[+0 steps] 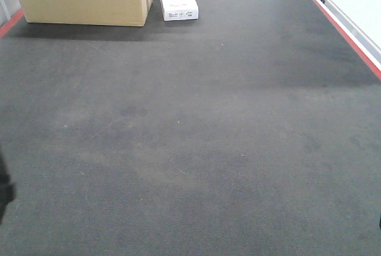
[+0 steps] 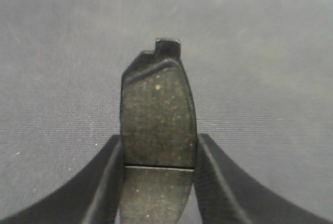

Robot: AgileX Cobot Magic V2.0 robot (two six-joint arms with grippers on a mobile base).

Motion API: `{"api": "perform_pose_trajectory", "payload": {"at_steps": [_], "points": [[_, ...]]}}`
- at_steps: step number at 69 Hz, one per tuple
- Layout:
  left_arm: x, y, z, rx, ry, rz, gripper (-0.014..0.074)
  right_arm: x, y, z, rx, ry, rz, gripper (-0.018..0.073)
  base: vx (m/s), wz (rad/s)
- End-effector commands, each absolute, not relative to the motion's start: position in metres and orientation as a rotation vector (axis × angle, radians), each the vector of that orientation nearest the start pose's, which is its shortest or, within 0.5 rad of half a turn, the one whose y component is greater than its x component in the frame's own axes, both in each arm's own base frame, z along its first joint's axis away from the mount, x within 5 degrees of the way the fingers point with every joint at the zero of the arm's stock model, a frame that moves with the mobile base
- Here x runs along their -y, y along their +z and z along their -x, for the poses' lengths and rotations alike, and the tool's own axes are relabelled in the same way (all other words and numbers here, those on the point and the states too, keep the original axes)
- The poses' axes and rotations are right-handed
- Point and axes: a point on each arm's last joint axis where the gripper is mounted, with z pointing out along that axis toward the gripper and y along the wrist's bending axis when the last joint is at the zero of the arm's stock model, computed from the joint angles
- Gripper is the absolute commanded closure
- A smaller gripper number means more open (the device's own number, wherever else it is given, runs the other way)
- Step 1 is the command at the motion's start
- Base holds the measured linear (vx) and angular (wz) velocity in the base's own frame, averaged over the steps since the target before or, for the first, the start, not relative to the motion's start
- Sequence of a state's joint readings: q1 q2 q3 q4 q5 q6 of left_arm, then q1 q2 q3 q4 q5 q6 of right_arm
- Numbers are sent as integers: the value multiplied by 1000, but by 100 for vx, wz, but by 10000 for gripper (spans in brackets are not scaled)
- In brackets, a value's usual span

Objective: Move and align brake pads A on conveyor
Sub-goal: 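Lower the left gripper's brake pad onto the black belt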

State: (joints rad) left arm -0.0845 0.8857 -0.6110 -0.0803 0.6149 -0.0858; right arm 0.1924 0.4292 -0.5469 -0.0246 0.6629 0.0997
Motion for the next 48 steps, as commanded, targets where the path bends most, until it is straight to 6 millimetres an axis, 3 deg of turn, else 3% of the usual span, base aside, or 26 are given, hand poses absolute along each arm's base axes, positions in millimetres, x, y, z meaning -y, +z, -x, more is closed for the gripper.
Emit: {"api": "perform_pose_trajectory", "payload": {"at_steps": [1,22,35,48], "points": [[21,285,-194,-2321,-175,68,593,-14,325,-84,-1911,159,101,566,0,0],[27,230,-264,-2576,-143,83,589,-14,325,-84,-1910,159,101,566,0,0],[30,207,-292,-2671,-132,87,550,-14,325,-84,-1910,159,101,566,0,0],[31,189,-309,-2732,-125,90,433,-14,325,-84,-1910,159,101,566,0,0]]}}
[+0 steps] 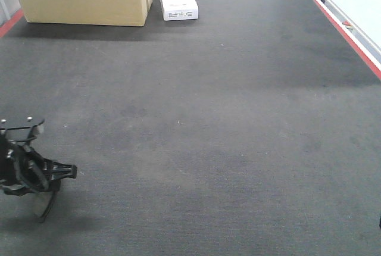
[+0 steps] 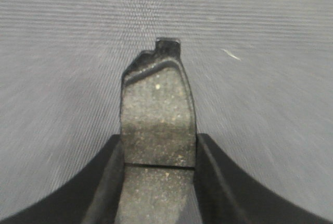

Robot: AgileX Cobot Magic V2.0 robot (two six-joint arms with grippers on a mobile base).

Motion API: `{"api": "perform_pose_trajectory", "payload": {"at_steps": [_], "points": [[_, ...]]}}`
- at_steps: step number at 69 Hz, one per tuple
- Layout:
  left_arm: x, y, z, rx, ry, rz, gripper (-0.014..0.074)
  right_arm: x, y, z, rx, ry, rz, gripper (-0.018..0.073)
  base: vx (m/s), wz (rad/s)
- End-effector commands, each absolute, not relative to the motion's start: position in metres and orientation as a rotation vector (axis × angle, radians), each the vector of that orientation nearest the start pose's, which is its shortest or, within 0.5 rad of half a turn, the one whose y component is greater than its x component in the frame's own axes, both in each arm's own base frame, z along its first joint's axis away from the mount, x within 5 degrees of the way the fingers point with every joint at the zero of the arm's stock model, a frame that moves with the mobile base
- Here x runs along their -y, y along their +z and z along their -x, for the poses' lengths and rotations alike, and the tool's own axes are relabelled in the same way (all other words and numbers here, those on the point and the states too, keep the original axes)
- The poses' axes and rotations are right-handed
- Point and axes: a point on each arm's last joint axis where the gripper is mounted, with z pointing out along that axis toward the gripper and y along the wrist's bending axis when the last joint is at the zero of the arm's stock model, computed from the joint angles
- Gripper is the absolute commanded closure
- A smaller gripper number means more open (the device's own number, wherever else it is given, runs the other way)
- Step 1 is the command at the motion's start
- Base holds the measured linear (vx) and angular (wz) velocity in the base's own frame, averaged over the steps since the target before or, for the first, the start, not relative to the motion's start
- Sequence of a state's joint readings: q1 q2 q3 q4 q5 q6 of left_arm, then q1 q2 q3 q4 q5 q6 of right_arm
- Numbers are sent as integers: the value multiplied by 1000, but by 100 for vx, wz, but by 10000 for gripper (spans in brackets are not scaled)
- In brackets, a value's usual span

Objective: Move and align brake pads A on conveyor
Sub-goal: 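Open the left gripper to release the pad on the belt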

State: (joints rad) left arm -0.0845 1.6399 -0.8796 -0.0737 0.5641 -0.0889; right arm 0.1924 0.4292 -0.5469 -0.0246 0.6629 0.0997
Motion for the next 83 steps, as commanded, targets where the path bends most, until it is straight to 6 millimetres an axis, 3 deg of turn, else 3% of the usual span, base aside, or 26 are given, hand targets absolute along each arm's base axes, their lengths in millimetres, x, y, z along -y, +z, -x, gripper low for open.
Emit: {"api": "perform_pose_trajectory", "payload": {"at_steps": [1,20,38,44,59,68,83], "points": [[31,188,-310,-2734,-125,90,426,-14,325,-84,-1910,159,101,566,0,0],[31,190,-315,-2718,-119,77,177,-14,325,-84,-1910,159,101,566,0,0],[29,240,-289,-2617,-119,50,156,-14,325,-84,-1910,159,101,566,0,0],[27,263,-269,-2527,-120,18,156,-14,325,-84,-1910,159,101,566,0,0],[21,297,-208,-2349,-118,-27,156,-14,325,-84,-1912,159,101,566,0,0],[17,310,-163,-2213,-111,-59,156,-14,325,-84,-1911,159,101,566,0,0],[11,311,-93,-2013,-110,-75,157,-14,325,-84,-1911,159,101,566,0,0]]}}
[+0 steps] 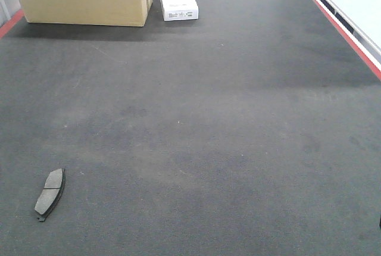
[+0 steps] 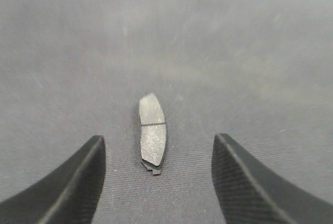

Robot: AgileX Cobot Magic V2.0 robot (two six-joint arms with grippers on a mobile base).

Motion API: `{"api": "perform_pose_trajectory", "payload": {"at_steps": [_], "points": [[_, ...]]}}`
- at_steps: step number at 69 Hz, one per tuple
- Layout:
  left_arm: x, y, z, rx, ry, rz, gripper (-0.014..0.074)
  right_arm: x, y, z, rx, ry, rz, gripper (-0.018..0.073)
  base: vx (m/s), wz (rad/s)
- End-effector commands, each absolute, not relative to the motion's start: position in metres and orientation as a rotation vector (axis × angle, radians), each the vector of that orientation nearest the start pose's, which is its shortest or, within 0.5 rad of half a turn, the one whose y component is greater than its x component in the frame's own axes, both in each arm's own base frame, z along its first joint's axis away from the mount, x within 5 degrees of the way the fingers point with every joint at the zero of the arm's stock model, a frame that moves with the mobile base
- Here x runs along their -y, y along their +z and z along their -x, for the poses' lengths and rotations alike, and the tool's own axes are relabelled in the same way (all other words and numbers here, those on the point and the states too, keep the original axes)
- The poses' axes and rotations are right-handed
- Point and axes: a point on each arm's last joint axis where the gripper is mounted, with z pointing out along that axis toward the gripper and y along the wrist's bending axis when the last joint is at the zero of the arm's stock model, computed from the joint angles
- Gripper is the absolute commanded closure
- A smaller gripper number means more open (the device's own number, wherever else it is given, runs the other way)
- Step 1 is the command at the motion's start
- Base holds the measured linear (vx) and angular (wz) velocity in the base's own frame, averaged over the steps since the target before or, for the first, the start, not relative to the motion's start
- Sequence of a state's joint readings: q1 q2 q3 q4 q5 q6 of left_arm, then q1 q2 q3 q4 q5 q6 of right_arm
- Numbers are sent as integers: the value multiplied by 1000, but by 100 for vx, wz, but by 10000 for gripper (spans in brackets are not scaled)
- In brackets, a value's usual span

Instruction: Move and align brake pads A on conveyor

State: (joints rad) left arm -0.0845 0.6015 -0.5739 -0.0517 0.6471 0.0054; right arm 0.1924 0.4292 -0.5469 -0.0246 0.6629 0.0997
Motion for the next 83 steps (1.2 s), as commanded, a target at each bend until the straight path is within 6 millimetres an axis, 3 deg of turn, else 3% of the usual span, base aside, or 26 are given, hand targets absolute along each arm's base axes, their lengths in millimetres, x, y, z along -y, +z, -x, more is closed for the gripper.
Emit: {"api": "perform_pose_trajectory", "payload": {"at_steps": [1,10,20,31,83], "points": [[11,310,-89,-2002,-111,-75,157,-14,325,-84,-1911,159,101,566,0,0],[8,301,-56,-1916,-113,-77,157,-14,325,-84,-1911,159,101,566,0,0],[6,293,-38,-1837,-116,-75,157,-14,325,-84,-1911,159,101,566,0,0],[6,284,-36,-1846,-116,-76,157,-14,325,-84,-1911,159,101,566,0,0],[6,284,-36,-1846,-116,-76,157,-15,325,-84,-1910,162,100,566,0,0]]}}
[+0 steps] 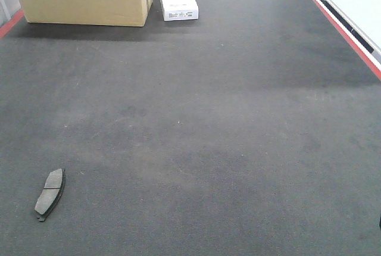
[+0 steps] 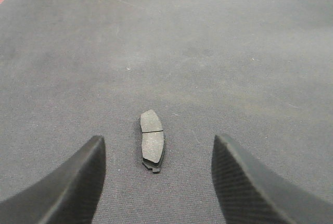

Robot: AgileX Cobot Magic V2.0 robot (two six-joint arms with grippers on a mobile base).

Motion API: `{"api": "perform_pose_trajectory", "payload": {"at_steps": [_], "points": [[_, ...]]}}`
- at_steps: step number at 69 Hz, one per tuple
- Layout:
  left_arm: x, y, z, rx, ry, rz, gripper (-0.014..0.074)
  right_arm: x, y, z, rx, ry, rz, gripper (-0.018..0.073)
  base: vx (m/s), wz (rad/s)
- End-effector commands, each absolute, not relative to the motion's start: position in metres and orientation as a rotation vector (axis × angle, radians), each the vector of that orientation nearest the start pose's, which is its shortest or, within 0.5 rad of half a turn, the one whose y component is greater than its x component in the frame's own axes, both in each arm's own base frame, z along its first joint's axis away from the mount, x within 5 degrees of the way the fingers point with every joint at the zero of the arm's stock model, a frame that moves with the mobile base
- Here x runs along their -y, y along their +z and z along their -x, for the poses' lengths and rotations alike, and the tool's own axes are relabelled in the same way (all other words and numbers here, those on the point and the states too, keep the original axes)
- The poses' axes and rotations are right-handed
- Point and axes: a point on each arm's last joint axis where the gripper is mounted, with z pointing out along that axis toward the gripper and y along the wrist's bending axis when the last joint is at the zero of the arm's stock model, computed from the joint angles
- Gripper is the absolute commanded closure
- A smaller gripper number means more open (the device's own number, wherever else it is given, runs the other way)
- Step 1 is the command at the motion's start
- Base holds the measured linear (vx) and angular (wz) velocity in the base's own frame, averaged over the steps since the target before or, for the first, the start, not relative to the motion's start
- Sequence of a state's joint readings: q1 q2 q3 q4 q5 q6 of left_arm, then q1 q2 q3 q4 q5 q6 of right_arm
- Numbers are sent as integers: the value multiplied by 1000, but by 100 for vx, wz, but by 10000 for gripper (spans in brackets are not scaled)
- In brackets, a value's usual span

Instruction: Move and align brake pads A on conveyor

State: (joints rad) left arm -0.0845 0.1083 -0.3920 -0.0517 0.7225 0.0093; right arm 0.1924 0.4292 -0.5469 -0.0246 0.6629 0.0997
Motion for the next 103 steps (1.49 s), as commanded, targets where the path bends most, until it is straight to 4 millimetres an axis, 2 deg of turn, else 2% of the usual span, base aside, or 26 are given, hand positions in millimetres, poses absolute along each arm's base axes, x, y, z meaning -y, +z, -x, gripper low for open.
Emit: {"api": "perform_pose_trajectory", "payload": {"at_steps": [1,9,16,30,50,67,90,103], "points": [[6,284,-36,-1846,-116,-76,157,-15,325,-84,-1908,161,100,566,0,0],[6,284,-36,-1846,-116,-76,157,-15,325,-85,-1905,167,94,566,0,0],[6,284,-36,-1846,-116,-76,157,-17,321,-95,-1961,172,91,564,0,0],[6,284,-36,-1846,-116,-76,157,-27,298,-138,-2179,178,85,559,0,0],[6,284,-36,-1846,-116,-76,157,-42,277,-219,-2426,130,112,554,0,0],[6,284,-36,-1846,-116,-76,157,-52,249,-270,-2611,75,217,554,0,0],[6,284,-36,-1846,-116,-76,157,-61,217,-316,-2739,52,260,545,0,0],[6,284,-36,-1846,-116,-76,157,-64,198,-335,-2820,42,268,491,0,0]]}}
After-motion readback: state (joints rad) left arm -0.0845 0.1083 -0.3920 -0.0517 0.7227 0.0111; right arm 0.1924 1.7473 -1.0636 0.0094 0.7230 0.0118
